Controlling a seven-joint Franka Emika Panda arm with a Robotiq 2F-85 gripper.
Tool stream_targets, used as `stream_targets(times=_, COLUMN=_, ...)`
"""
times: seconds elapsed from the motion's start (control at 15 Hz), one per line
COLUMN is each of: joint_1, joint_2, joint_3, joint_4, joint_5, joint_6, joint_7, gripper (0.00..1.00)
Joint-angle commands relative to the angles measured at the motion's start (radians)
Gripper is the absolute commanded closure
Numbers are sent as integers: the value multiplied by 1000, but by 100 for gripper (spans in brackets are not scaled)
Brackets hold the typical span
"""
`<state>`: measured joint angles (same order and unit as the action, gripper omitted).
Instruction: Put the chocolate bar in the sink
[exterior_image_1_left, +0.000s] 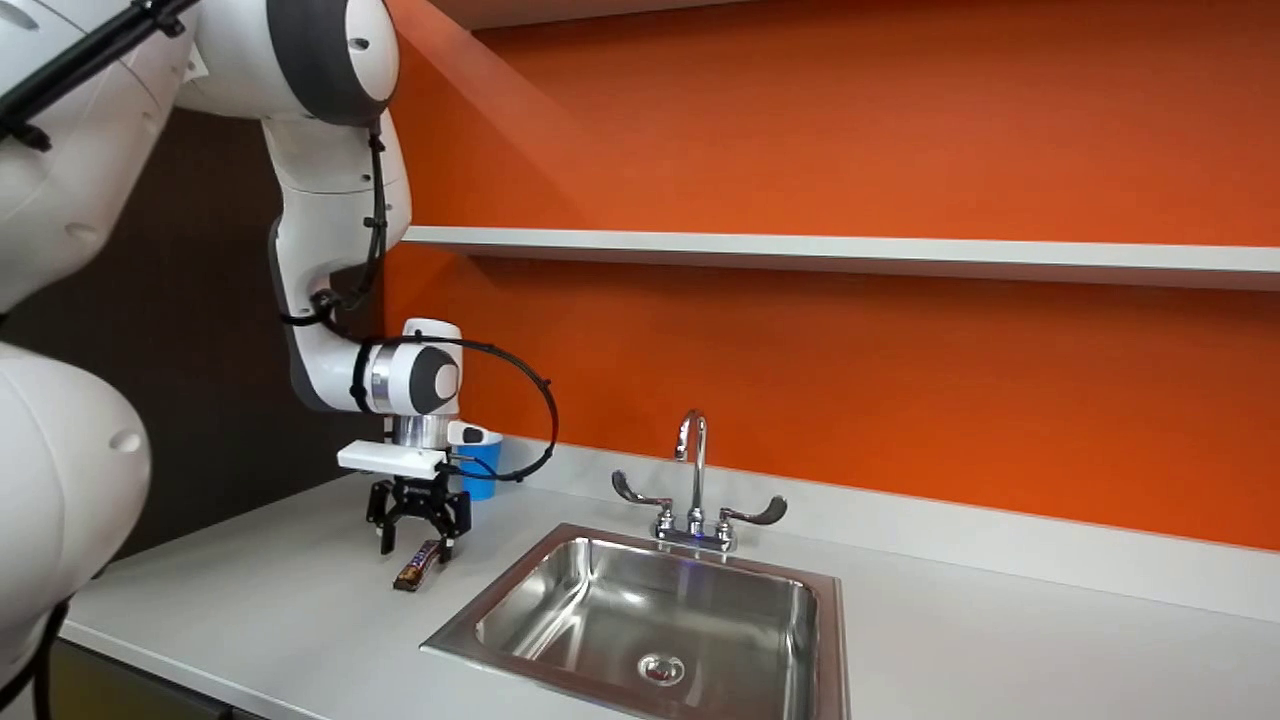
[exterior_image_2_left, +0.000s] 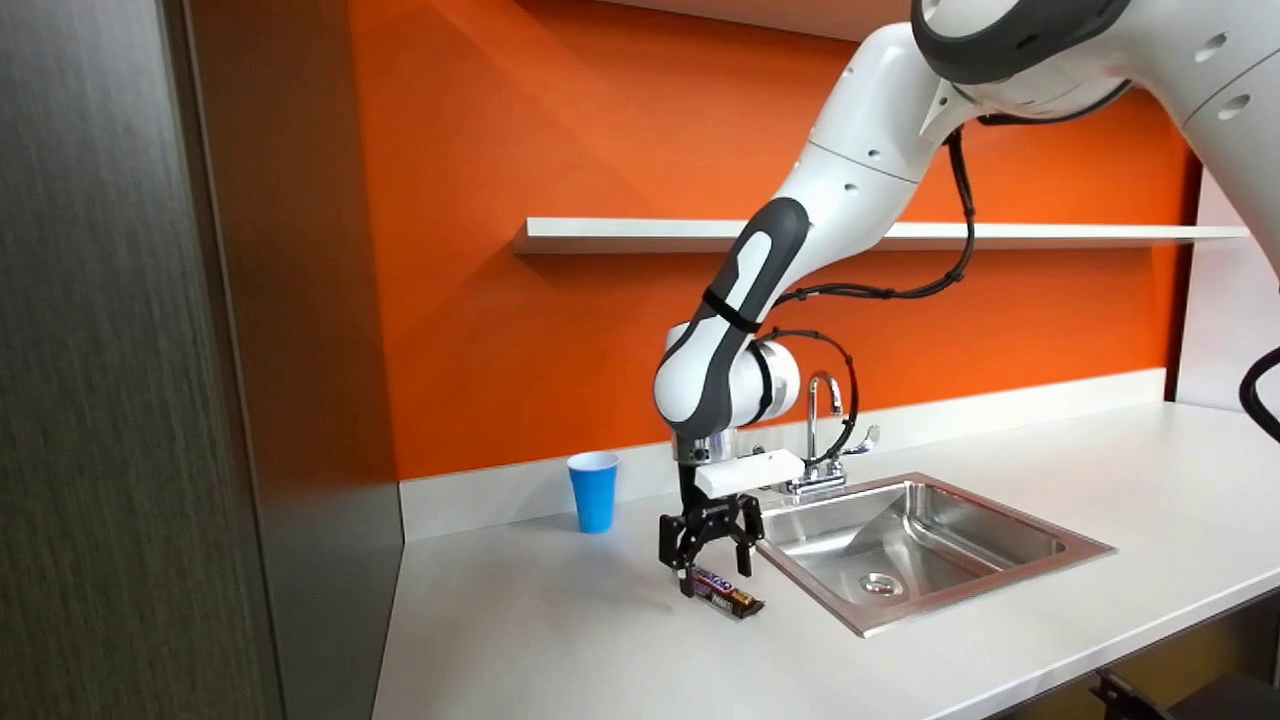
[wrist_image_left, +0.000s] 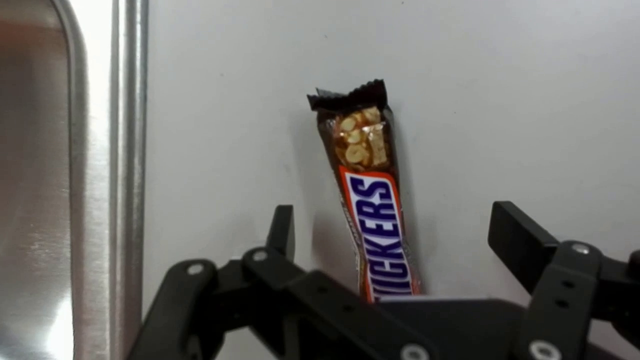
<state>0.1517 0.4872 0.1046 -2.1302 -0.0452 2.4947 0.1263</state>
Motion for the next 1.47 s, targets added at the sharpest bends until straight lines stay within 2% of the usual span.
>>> stream_targets(times=0.0, joint_1=14, joint_2=21, joint_3=-16, joint_4=26, joint_5=-14, joint_6=7, joint_7=-15, gripper=0)
stream_targets(times=0.2, joint_1=16, joint_2=33, joint_3=-20, joint_4=34, joint_5=-14, joint_6=8, joint_7=-13, gripper=0)
stream_targets(times=0.27, joint_1=15, joint_2=36, joint_3=-21, joint_4=36, joint_5=-12, joint_6=8, joint_7=-14, gripper=4)
stream_targets(times=0.33, joint_1=15, joint_2=38, joint_3=-22, joint_4=38, joint_5=-11, joint_6=8, joint_7=-13, gripper=28)
stream_targets(times=0.47, joint_1=14, joint_2=41, joint_3=-23, joint_4=41, joint_5=-9, joint_6=8, joint_7=-13, gripper=32)
stream_targets(times=1.0, joint_1=17, joint_2=39, joint_3=-35, joint_4=58, joint_5=-9, joint_6=0, joint_7=-2, gripper=94)
stream_targets(times=1.07, joint_1=18, joint_2=32, joint_3=-35, joint_4=59, joint_5=-8, joint_6=-7, joint_7=3, gripper=99)
stream_targets(times=1.4, joint_1=23, joint_2=-30, joint_3=-42, joint_4=64, joint_5=-8, joint_6=-37, joint_7=27, gripper=95)
